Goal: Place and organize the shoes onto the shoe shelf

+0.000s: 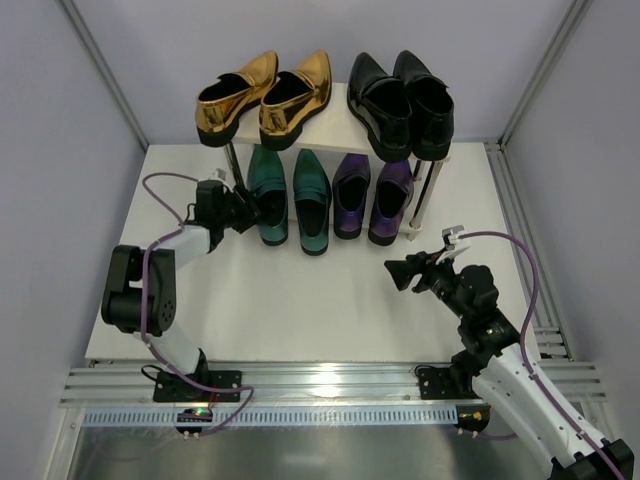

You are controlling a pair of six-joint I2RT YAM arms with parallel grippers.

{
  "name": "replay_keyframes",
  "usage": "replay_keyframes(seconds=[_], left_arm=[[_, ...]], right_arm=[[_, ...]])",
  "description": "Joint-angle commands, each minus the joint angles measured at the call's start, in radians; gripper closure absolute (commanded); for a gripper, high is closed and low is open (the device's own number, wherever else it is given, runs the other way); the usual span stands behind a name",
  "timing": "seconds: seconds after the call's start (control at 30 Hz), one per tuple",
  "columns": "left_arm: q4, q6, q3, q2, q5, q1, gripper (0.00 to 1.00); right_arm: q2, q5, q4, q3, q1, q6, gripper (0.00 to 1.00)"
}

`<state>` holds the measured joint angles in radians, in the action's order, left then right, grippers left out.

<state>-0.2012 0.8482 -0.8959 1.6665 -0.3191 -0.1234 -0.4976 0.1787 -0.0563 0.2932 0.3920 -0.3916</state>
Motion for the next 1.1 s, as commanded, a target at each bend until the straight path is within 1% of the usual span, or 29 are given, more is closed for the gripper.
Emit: replay_keyframes(seconds=[0.0, 0.27, 0.3, 0.33, 0.37, 0.4, 0.43, 0.47, 0.67, 0.77, 0.9, 0.93, 1.0, 1.03, 1.07], left_arm=[[-0.069, -0.004, -0.118, -0.013, 0.026, -0.008, 1.00], [-0.030, -0.012, -0.201, 0.027, 0.046, -0.018, 1.00], [-0.021, -0.012, -0.210, 0.030, 0.049, -0.018, 0.96], [0.000, -0.012, -0.218, 0.039, 0.054, -0.018, 0.72], [0.008, -0.012, -0.228, 0.047, 0.064, -0.019, 0.59], [0.009, -0.012, -0.229, 0.048, 0.067, -0.019, 0.49], [0.008, -0.011, -0.227, 0.047, 0.071, -0.021, 0.18], [0.006, -0.009, -0.224, 0.042, 0.078, -0.022, 0.01], [-0.010, 0.015, -0.175, 0.001, 0.081, -0.027, 0.00], [-0.009, 0.029, -0.117, -0.065, 0.098, -0.039, 0.00], [0.037, 0.029, -0.032, -0.197, 0.170, -0.050, 0.00], [0.045, 0.023, 0.015, -0.265, 0.213, -0.051, 0.00], [0.077, 0.009, 0.057, -0.336, 0.259, -0.051, 0.00], [0.088, 0.003, 0.077, -0.414, 0.293, -0.051, 0.00], [0.091, -0.009, 0.124, -0.451, 0.299, -0.051, 0.00]], right_arm=[[-0.005, 0.001, -0.048, 0.007, 0.005, -0.003, 0.29], [-0.018, 0.001, -0.065, 0.003, 0.007, -0.003, 0.29], [-0.019, 0.001, -0.066, 0.001, 0.007, -0.003, 0.28], [-0.019, 0.001, -0.065, 0.001, 0.007, -0.003, 0.28], [-0.019, 0.004, -0.066, 0.000, 0.005, -0.003, 0.28], [-0.018, 0.001, -0.066, 0.000, 0.007, -0.003, 0.28], [-0.018, 0.001, -0.066, -0.002, 0.007, -0.004, 0.28], [-0.018, 0.001, -0.068, -0.003, 0.007, -0.003, 0.28], [-0.019, 0.001, -0.074, -0.011, 0.010, -0.006, 0.28], [-0.018, 0.001, -0.074, -0.014, 0.007, -0.006, 0.29], [-0.015, -0.001, -0.074, -0.017, 0.008, -0.007, 0.28], [-0.012, -0.001, -0.073, -0.017, 0.008, -0.007, 0.29], [-0.012, -0.002, -0.073, -0.019, 0.008, -0.009, 0.29], [-0.013, 0.004, -0.079, -0.019, 0.008, -0.009, 0.28], [-0.021, 0.013, -0.085, -0.019, 0.010, -0.010, 0.29]])
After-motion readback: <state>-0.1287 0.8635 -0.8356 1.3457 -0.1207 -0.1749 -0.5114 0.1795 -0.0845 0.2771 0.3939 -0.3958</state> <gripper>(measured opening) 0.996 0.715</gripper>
